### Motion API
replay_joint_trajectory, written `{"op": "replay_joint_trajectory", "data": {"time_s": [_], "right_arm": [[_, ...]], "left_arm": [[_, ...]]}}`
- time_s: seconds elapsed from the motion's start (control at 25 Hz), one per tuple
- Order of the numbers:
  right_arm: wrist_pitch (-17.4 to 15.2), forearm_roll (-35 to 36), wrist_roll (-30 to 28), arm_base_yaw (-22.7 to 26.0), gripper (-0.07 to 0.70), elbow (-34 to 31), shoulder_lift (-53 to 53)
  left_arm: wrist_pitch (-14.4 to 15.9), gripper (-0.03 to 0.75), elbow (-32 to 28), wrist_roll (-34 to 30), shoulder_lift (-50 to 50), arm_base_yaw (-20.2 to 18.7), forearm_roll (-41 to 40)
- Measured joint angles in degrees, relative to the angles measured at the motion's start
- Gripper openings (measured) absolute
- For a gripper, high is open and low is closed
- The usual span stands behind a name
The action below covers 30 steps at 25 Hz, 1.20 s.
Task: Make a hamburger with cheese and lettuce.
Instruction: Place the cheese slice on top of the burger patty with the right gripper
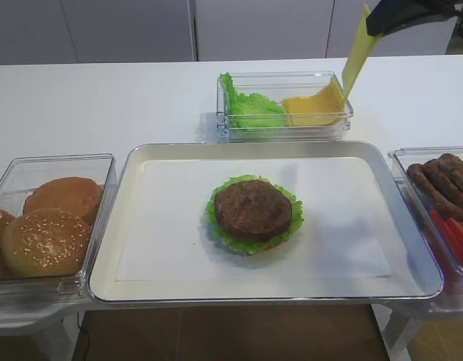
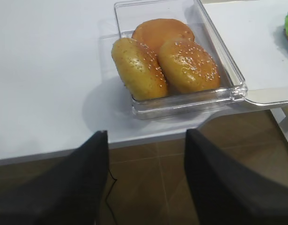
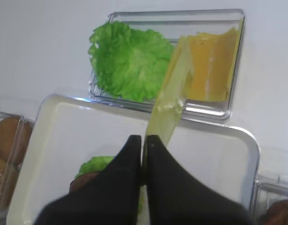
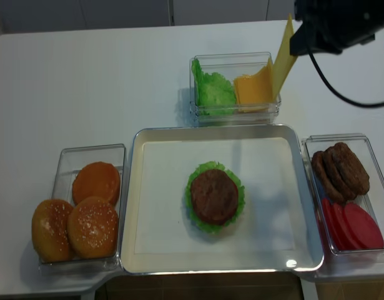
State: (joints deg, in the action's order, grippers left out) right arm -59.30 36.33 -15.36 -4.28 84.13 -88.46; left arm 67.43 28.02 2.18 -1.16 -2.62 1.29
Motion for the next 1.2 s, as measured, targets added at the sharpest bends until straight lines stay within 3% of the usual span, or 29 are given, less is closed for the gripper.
{"op": "replay_joint_trajectory", "data": {"time_s": [0.4, 0.6, 0.84, 1.2], "right_arm": [[0.40, 1.49, 0.10, -8.85, 0.010, -13.66, 8.76], [3.98, 3.44, 0.10, -16.38, 0.010, -17.87, 8.96], [11.68, 5.09, 0.55, -24.63, 0.010, -20.62, 8.71], [14.19, 11.06, -3.14, -27.89, 0.010, -20.85, 2.35]], "left_arm": [[0.00, 0.387, 0.00, 0.00, 0.00, 0.00, 0.00], [0.00, 0.387, 0.00, 0.00, 0.00, 0.00, 0.00], [0.00, 0.387, 0.00, 0.00, 0.00, 0.00, 0.00], [0.00, 0.387, 0.00, 0.00, 0.00, 0.00, 0.00]]}}
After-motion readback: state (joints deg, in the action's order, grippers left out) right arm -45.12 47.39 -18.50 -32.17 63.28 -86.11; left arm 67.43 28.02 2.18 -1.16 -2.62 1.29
